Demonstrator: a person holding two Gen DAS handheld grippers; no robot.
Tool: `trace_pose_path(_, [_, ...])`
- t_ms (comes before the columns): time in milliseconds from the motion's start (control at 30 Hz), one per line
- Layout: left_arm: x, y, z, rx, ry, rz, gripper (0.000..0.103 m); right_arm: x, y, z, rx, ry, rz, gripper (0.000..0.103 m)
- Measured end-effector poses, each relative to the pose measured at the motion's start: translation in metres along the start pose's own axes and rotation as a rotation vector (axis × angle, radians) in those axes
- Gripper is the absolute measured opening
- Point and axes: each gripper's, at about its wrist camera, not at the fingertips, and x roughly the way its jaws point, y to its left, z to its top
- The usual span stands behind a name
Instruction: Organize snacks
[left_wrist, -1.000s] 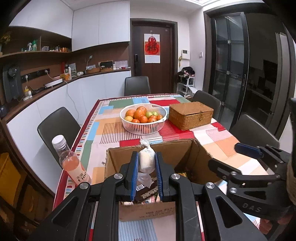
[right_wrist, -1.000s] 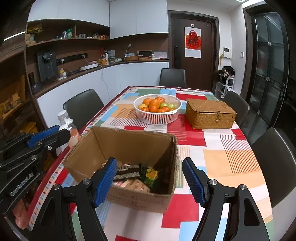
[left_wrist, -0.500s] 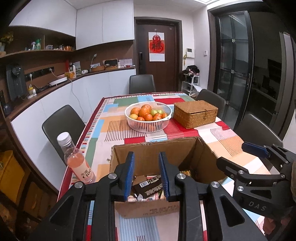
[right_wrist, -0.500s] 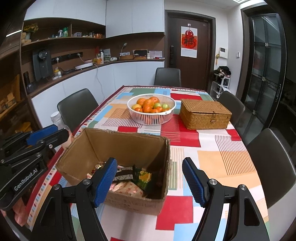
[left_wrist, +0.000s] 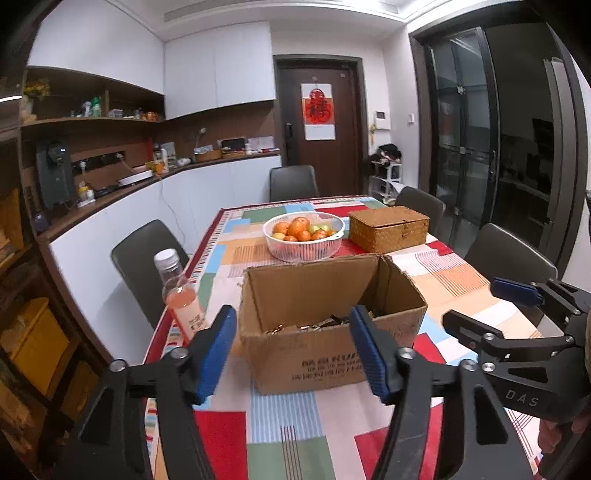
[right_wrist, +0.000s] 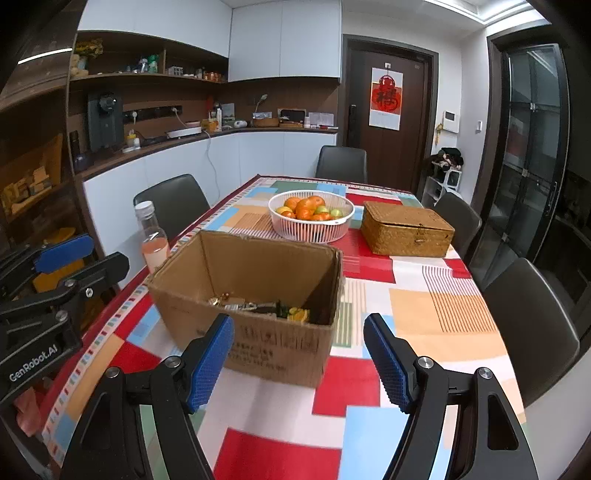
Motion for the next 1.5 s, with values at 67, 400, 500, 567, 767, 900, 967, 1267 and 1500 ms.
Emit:
trace_pose_path(67, [-0.01,-0.001,-0.006,0.001,-0.008,0.005,0.069,-0.007,-0.001,-0.006,0.006,-0.001,-0.005,0.078])
trace_pose_path(400, [-0.044,-0.004,-0.03,-0.012,-0.008,0.041,0.086,-0.042,-0.004,-0.032,0.037,-0.014,-0.037,0.084])
trace_pose_path(500, [-0.05,-0.007,-0.034,-0.017,-0.006,0.042,0.089,-0.052,-0.003,-0.039,0.039,-0.019,-0.036,0.085])
trace_pose_path(567, [-0.055,-0.007,-0.037,-0.018,-0.005,0.042,0.089,-0.057,-0.003,-0.042,0.04,-0.022,-0.038,0.085])
trace_pose_path(767, [-0.067,-0.008,-0.038,-0.025,-0.015,0.035,0.092,-0.069,-0.003,-0.046,0.048,-0.03,-0.033,0.085])
trace_pose_path(900, [-0.073,-0.008,-0.037,-0.022,-0.028,0.041,0.099,-0.074,-0.001,-0.045,0.043,-0.042,-0.027,0.085])
trace_pose_path(967, [-0.075,-0.008,-0.036,-0.022,-0.034,0.047,0.101,-0.075,-0.001,-0.045,0.041,-0.046,-0.026,0.085])
trace_pose_path(1267, [-0.077,-0.007,-0.038,-0.03,-0.028,0.061,0.103,-0.076,-0.002,-0.047,0.045,-0.047,-0.022,0.085])
trace_pose_path(1500, [-0.077,-0.007,-0.037,-0.032,-0.029,0.059,0.103,-0.077,-0.001,-0.047,0.049,-0.045,-0.017,0.085])
